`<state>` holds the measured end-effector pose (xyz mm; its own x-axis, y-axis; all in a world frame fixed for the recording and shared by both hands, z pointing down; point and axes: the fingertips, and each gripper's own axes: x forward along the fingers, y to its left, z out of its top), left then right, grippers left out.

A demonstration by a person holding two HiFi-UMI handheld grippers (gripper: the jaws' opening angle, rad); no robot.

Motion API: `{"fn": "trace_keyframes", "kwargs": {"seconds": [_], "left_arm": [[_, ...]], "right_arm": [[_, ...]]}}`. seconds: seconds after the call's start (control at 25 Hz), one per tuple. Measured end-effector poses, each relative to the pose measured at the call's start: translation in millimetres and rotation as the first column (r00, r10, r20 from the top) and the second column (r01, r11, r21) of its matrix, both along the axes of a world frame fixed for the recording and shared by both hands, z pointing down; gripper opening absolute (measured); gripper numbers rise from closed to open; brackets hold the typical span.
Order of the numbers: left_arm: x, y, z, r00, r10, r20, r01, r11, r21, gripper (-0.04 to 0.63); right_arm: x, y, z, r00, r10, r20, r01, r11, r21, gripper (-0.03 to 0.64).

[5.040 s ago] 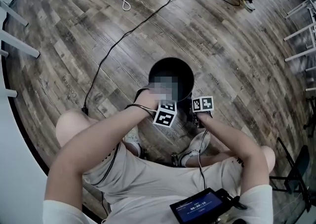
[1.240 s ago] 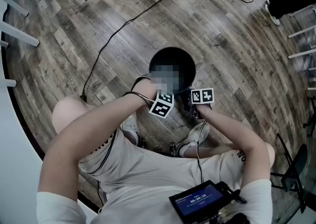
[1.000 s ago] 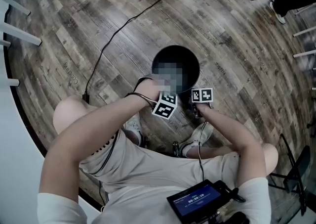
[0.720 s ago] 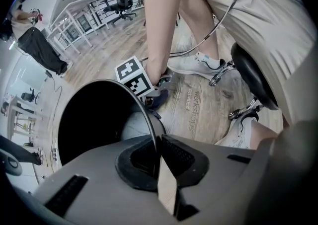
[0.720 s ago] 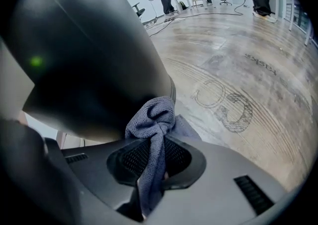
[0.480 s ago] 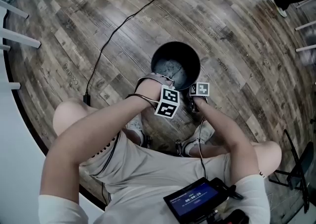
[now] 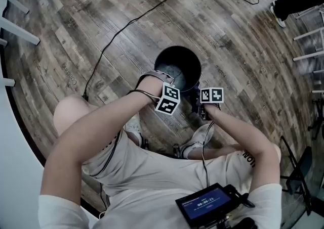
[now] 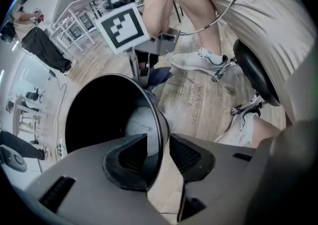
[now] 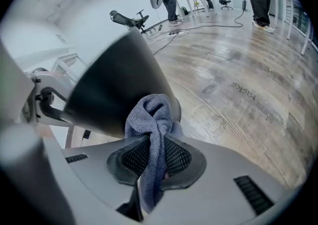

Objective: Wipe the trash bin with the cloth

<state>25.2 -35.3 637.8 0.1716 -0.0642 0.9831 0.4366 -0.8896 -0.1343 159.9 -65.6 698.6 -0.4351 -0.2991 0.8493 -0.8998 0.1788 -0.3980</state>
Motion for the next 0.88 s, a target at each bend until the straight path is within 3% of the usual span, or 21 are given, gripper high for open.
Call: {"fn": "trace_keyframes", "kwargs": {"seconds": [0.36,0.48,0.88], "left_arm": [[-21.9,-10.4,9.0,0.998,0.017,0.067,-0.021,0.998,0.053,0.127],[-21.1,-11.6,9.6,0.997,0.023,0.070,-0.028,0.997,0.068,0.083],[-17.2,-4.7,9.8,0.993,0.082,0.083,-0.087,0.994,0.059,0.049]], "right_arm": [[-23.0,21.9,-87.8,0.995,0.013,0.102,-0.018,0.998,0.053,0.060],[-26.9,16.5,-102.2,0.992,0.026,0.123,-0.036,0.996,0.087,0.060],[-17.4,-9.1,-65.6,0.997,0.027,0.067,-0.035,0.994,0.108,0.060]]}}
